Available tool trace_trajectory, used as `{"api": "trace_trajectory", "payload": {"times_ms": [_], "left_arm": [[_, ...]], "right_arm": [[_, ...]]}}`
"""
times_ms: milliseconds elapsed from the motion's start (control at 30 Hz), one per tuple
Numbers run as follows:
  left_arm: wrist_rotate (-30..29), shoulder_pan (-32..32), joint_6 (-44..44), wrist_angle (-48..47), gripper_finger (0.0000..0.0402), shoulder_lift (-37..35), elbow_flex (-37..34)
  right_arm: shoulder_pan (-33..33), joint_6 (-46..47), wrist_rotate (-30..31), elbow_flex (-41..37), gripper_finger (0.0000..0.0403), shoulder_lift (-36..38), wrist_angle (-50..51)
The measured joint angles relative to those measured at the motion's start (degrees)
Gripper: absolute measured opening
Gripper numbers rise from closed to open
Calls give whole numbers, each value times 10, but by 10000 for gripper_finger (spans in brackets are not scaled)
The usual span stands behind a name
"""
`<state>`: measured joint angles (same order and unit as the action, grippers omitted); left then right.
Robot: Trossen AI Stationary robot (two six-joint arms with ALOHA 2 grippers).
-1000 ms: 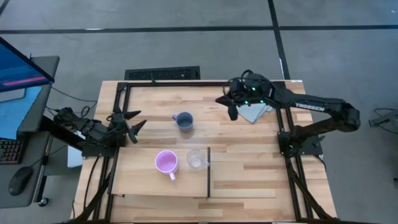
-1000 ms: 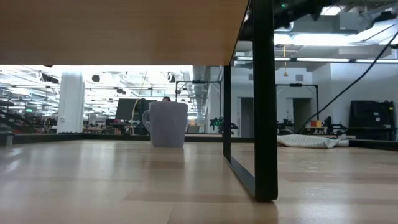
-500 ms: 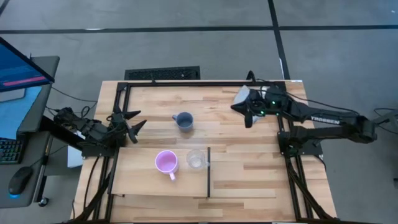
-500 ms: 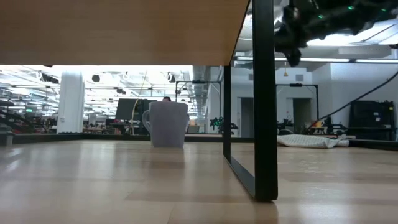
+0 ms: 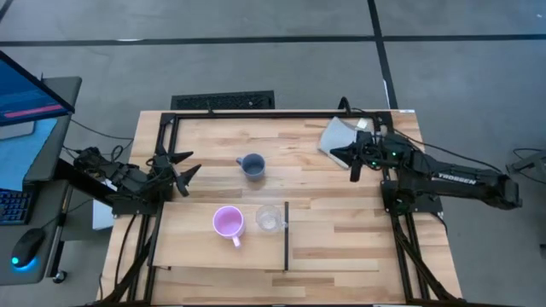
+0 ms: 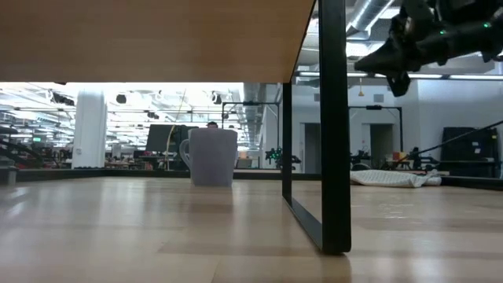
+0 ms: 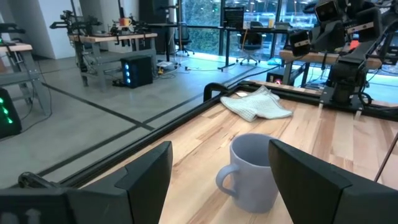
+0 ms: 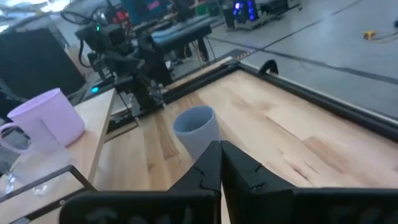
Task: Stack small to large cups/mugs on shelf
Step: Put the gray mug on the shelf
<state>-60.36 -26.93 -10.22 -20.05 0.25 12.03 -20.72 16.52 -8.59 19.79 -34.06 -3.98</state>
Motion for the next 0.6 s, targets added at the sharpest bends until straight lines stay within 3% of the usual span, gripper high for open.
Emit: {"api": "trace_trajectory", "payload": {"times_ms": [600], "left_arm": [[0, 0, 1, 0, 256, 0, 0]], "right_arm": [[1, 32, 56, -98, 31, 123, -25]]}}
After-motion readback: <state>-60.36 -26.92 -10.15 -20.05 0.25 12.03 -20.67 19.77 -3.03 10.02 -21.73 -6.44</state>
